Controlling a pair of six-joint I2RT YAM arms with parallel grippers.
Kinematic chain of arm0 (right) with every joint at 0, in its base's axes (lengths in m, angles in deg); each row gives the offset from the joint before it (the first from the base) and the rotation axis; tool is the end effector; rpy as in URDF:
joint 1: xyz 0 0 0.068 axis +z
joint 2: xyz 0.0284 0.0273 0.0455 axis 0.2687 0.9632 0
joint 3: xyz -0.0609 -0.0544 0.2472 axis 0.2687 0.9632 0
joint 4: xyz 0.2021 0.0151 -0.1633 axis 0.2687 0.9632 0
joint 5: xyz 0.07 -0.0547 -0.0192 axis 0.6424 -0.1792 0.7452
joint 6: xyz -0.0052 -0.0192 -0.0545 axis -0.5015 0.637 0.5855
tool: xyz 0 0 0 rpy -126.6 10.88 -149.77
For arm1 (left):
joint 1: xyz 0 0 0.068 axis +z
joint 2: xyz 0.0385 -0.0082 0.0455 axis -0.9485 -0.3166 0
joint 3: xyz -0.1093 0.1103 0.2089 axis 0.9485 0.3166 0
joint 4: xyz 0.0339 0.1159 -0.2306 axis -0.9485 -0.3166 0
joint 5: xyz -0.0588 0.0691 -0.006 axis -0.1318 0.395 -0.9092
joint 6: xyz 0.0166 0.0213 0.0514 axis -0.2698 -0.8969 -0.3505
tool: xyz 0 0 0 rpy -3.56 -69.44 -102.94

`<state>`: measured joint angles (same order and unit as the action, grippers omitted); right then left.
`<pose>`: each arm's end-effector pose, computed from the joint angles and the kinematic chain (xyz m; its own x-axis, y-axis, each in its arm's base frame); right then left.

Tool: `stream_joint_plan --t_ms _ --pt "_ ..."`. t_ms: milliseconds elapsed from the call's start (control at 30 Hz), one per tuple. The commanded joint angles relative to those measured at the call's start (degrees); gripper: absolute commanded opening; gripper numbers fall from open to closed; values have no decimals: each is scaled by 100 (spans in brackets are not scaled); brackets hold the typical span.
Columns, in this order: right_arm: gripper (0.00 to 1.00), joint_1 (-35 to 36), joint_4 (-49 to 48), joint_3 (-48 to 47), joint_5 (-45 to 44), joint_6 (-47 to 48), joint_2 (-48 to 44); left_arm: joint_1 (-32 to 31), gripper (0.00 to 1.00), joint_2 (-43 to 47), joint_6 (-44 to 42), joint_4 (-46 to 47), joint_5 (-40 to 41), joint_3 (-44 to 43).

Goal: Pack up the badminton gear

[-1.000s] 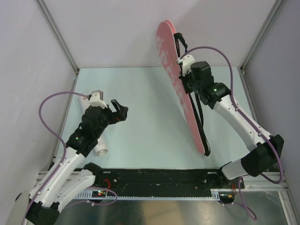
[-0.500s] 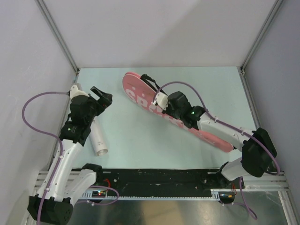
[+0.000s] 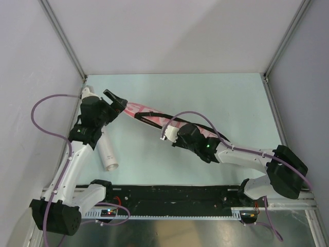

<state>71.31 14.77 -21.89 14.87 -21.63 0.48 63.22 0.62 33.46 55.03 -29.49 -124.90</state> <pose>0.1818 0.2495 0.2127 0.0883 -0.7770 -0.6233 -0.7605 0.3516 -0.5460 0.2273 -0.0307 0.3270 -0.3480 -0.6751 -0.6505 -0.2247 0.7337 -0.6413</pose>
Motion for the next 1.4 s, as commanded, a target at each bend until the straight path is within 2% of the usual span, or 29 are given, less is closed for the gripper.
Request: stream_joint_plan --t_ms 0,333,667,900,1033,1233,1367 --pt "0 -70 -615 137 92 121 -349 55 96 -83 289 51 -180 66" --pt "0 -145 -736 369 269 172 -521 67 96 -162 255 55 -88 325" --pt "0 -351 -874 543 782 204 -685 170 83 -537 387 180 -425 544" --pt "0 -465 -1013 645 959 350 -727 181 85 -863 675 467 -763 737" --pt "0 -580 -1101 698 1223 413 -750 181 83 -1130 897 690 -842 817" --pt "0 -1008 -1472 916 1793 513 -816 320 71 -1432 1059 895 -916 768" --pt "0 -1314 -1664 939 2330 617 -788 348 59 -1567 1164 994 -988 742"
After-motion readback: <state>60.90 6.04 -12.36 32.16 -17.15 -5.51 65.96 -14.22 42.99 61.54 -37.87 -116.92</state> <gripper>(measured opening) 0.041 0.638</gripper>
